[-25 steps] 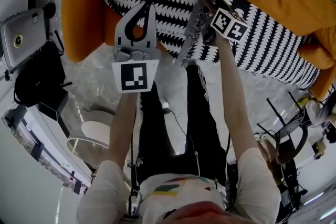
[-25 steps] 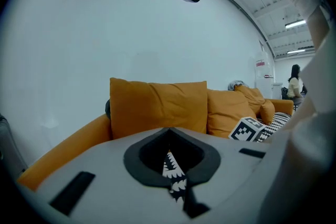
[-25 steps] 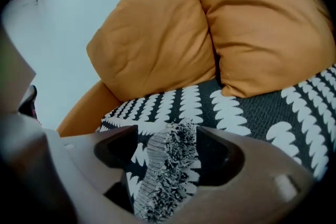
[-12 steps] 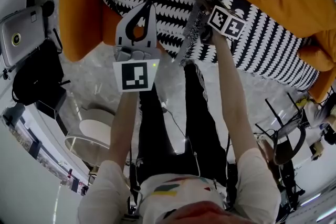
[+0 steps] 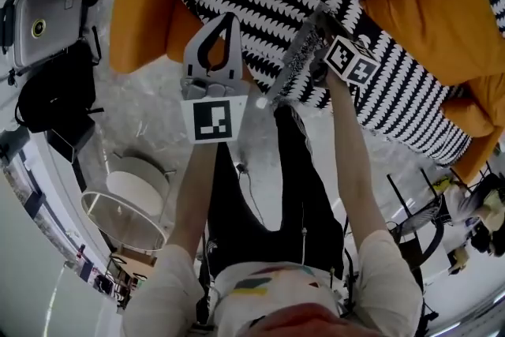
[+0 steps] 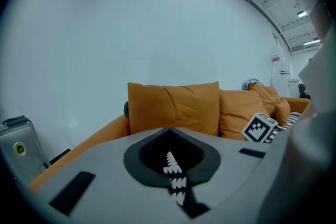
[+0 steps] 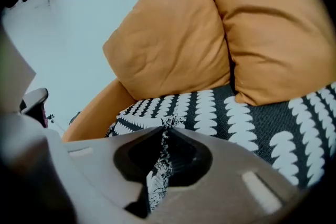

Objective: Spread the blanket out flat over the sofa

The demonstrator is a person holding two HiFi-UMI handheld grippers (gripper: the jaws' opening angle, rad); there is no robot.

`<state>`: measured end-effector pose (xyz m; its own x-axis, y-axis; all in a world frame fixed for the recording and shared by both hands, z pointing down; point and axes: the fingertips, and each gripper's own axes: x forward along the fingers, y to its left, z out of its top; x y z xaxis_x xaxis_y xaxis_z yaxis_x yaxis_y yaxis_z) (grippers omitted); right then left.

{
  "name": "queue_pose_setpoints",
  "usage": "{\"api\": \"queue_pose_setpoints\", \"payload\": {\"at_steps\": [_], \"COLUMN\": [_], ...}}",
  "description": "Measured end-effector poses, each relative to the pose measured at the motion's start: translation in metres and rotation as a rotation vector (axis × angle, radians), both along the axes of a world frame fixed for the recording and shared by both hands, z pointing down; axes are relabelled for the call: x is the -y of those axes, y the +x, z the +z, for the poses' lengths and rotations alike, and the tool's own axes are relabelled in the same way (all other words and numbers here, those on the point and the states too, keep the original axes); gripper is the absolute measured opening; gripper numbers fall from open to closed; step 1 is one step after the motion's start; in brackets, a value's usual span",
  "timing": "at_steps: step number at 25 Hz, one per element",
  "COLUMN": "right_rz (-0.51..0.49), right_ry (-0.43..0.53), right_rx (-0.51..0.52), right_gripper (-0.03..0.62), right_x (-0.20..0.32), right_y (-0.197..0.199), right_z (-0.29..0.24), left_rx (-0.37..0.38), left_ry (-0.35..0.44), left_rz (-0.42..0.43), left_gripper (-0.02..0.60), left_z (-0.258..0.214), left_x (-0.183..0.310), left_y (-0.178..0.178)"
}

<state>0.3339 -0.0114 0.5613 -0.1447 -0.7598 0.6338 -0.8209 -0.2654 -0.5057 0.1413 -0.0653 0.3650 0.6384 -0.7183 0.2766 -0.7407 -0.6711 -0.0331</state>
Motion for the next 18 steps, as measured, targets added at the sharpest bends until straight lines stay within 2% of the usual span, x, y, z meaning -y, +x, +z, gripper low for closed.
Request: {"api": "queue_pose_setpoints", "payload": {"at_steps": [4,7,14,18], "right_rz": [-0.082,-0.117,-0.245,-0.389], "right_ry": [0.091,0.154,0.279,0.354], "right_rx": [-0.111,-0.149,-0.182,-0.206], "right_gripper": [0.015,0.015,0.015,0.015], "right_x": [0.000,-0.007,-0.017,-0.025], "right_y": [-0.023,-0.054,-0.152,-0.227], "right_z": [-0.055,-0.089,-0.154,-0.193], "left_rx": [0.041,0.060,0.063,0.061], "left_ry": [0.020,0.044,0.028,0.024], "left_rz": [0.003,0.000,-0.107,-0.158], "left_gripper": [0.015,0.015,0.015,0.015], "left_z": [-0.012,-0.018,-0.017,-0.025], "left_x": [-0.017,-0.029,-0.040,-0.048], "left_y": [-0.018,-0.044,-0.134,-0.183]}}
